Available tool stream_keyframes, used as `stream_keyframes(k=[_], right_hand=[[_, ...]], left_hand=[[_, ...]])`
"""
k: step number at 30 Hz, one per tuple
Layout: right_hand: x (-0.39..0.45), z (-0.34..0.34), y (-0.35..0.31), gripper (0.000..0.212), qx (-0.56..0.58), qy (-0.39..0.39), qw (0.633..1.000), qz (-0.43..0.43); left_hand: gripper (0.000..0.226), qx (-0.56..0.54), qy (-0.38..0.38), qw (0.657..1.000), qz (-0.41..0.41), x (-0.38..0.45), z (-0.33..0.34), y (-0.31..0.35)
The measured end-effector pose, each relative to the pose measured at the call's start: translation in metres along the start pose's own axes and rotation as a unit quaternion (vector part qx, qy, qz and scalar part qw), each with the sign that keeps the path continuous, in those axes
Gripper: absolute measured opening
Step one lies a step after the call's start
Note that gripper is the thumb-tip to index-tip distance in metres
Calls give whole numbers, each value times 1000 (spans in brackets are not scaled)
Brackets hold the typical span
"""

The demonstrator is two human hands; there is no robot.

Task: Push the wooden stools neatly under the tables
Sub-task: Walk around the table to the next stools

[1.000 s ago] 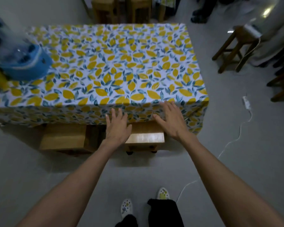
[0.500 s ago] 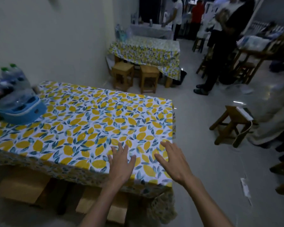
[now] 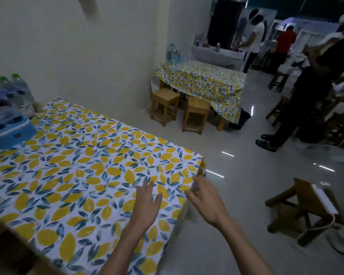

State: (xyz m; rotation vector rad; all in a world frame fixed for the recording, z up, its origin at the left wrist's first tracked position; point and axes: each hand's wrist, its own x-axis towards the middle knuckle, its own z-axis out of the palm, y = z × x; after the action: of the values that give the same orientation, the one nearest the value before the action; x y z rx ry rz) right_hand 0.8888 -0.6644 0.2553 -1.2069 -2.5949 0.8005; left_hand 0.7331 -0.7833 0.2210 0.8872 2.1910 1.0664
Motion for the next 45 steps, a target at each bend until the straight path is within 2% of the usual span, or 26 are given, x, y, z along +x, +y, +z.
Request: stream_keyframes(k=[2,8,13,19,23,28,31,34,40,45], right_hand=[[30,-27,27,72,-19,-12,1000,-14],[119,-98,96,51,-23,-10,998,-55],[212,-128,161,65,-19,-50,995,-83],[321,-179,230,61,-17,-85,985,-150],[394,-190,253,60,-8,-121,975,-186],[493,-181,254,69,-4,-180,952,-246],[566,-172,245,69,-1,-206,937,-281],[645,-174,223,68,-13,-240,926,-291],[781,-168,172,65,-28,-246,906,-343],[871,-135,129,63,-36,-284,871,-399]], left_hand=[[58,-5,2,1000,-1,24,27,28],[55,4,27,1000,-8,91,83,102],[53,-36,79,996,-31,158,142,143],[50,-60,158,983,-76,234,211,204],[48,-52,199,972,-115,280,237,232],[39,-63,265,948,-162,353,241,244],[41,-77,295,935,-183,420,235,237],[44,-107,312,917,-222,489,217,243],[45,-76,343,910,-221,610,175,263],[47,-80,377,888,-250,685,146,254]])
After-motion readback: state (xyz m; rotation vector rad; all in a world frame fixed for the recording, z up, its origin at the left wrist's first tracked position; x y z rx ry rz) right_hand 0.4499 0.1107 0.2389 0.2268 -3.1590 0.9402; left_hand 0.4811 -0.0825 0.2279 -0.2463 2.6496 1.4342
